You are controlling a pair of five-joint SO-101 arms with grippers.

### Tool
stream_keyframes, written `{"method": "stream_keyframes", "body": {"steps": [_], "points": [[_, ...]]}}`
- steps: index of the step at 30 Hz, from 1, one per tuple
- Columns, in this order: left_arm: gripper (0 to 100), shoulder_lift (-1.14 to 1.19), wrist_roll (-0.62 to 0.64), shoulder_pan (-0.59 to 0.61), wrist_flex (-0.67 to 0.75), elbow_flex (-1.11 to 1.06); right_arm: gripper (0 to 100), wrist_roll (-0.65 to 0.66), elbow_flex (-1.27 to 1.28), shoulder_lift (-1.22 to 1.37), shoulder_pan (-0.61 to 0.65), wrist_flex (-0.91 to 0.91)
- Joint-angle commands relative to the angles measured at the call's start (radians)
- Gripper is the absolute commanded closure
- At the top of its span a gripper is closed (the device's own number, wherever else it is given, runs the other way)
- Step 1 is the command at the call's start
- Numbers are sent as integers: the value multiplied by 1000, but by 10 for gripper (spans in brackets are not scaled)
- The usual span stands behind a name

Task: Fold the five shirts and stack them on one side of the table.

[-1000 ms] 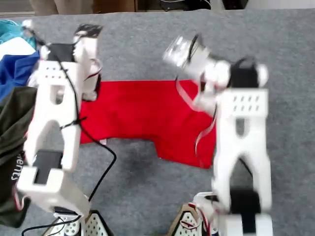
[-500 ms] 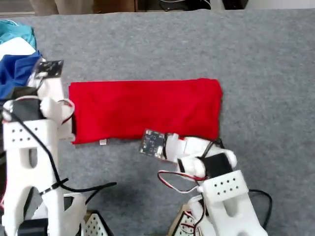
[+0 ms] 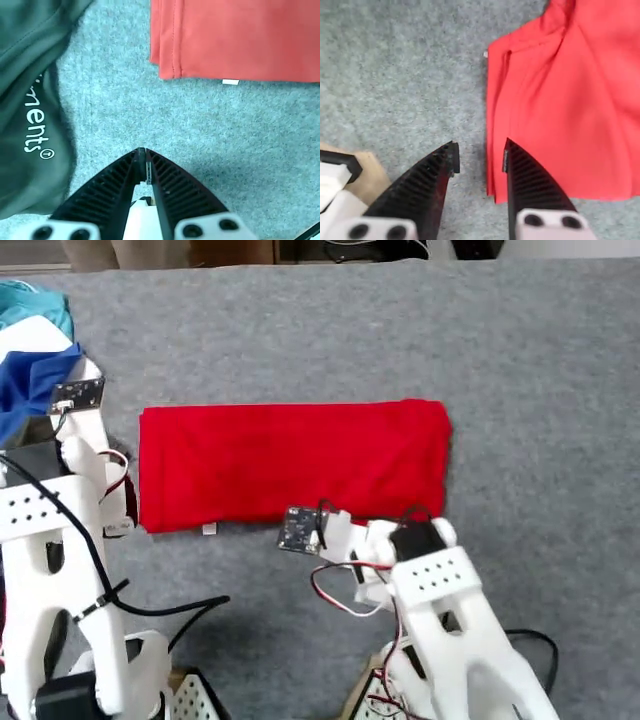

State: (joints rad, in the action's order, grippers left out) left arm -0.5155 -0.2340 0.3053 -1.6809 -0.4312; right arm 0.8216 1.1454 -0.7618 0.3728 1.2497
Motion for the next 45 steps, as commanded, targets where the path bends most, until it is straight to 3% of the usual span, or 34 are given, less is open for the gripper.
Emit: {"method": "stream_keyframes", "body": {"steps": [1,13,21,27,35,45], "points": [[980,15,-5,11,11,0,832,20,-47,87,10,-58],[980,24,-6,12,11,2,834,20,-54,384,5,-252],[980,19,-6,12,9,2,843,21,-102,461,5,-204],[980,18,-8,14,6,2,959,84,-125,490,-13,-157],[980,18,-55,89,-9,11,971,87,-148,516,-97,-164],[980,18,-55,91,-12,11,993,84,-260,510,-110,-161]]}}
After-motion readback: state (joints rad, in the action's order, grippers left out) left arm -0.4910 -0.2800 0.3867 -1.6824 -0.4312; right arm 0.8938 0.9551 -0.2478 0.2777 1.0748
